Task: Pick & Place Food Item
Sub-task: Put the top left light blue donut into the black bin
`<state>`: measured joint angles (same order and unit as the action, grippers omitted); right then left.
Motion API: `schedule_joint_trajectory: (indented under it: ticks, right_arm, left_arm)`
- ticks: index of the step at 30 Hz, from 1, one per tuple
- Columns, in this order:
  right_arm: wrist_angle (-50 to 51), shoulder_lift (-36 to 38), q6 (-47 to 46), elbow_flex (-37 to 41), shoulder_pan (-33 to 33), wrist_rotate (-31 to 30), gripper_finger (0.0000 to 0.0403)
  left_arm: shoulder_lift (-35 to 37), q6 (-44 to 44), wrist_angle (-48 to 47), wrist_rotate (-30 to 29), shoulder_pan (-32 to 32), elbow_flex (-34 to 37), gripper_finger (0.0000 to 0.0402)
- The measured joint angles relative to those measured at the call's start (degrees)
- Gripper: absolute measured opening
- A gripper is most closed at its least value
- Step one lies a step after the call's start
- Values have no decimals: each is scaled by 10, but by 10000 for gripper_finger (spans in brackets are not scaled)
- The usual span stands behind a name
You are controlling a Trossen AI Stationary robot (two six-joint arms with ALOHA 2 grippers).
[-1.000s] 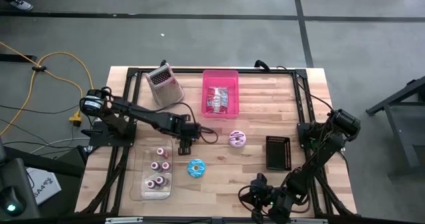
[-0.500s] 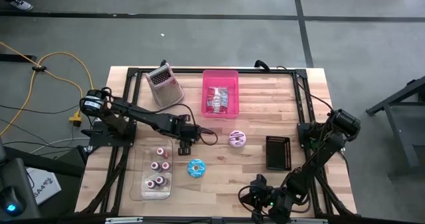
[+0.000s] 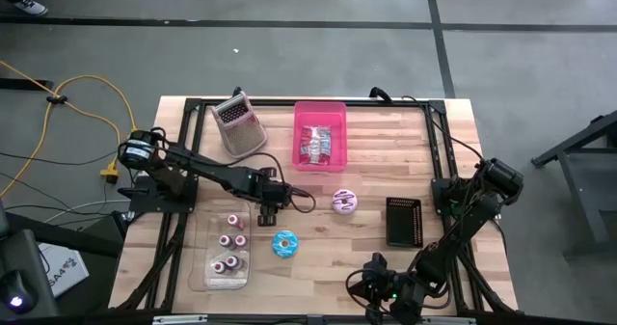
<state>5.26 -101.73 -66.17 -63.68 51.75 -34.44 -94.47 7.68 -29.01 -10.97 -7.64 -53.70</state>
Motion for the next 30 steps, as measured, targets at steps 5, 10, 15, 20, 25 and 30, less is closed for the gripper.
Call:
schedule_joint_trajectory:
  ticks: [5, 10, 15, 20, 25, 30]
  right_arm:
    - [-3, 0, 0, 0, 0, 2, 2]
    - [-4, 0, 0, 0, 0, 2, 2]
    - [-4, 0, 0, 0, 0, 1, 2]
    - [-4, 0, 0, 0, 0, 1, 2]
    - [-4, 0, 0, 0, 0, 1, 2]
    - [-4, 0, 0, 0, 0, 1, 2]
  left_arm:
    - [1, 0, 2, -1, 0, 0, 173]
    - [1, 0, 4, -2, 0, 0, 164]
    - [1, 0, 4, -3, 0, 0, 135]
    - [1, 0, 4, -3, 0, 0, 95]
    - [1, 0, 4, -3, 0, 0, 66]
    - [1, 3, 4, -3, 0, 0, 57]
